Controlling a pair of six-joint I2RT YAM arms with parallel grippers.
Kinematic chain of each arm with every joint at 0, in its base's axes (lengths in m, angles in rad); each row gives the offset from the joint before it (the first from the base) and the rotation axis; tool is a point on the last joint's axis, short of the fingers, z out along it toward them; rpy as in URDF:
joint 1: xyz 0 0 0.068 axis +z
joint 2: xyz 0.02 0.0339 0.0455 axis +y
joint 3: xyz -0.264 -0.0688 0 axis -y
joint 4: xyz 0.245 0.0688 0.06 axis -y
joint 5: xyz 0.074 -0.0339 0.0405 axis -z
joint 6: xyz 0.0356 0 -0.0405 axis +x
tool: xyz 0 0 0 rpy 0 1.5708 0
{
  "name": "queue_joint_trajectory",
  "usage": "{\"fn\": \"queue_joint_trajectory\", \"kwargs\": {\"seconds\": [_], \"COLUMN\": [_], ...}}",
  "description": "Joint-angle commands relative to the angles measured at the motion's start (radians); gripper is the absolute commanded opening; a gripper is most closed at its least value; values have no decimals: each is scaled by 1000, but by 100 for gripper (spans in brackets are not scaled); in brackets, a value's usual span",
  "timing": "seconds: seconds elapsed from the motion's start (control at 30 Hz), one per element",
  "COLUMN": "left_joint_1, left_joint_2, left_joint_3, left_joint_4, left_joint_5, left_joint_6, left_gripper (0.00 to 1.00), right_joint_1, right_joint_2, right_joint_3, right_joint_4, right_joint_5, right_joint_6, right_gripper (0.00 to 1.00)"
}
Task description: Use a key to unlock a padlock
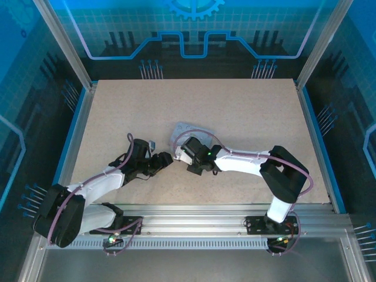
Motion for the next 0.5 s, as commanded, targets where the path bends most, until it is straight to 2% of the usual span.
{"fn": "queue_joint_trajectory", "kwargs": {"seconds": [0.0, 0.47], "left_joint_1": [-8, -7], "left_joint_2": [-34, -78], "left_joint_3": [-19, -22], "left_joint_4": [-29, -60], "left_joint_5": [9, -6], "left_joint_6": [-18, -21], "left_gripper": [65, 66], "right_joint_1": [19, -8], "right_joint_2": [7, -61], "right_joint_3": [33, -64], "right_joint_4": [37, 118], "right_joint_5": [-29, -117], "right_joint_6": [8, 67], "right_gripper": [0, 0]}}
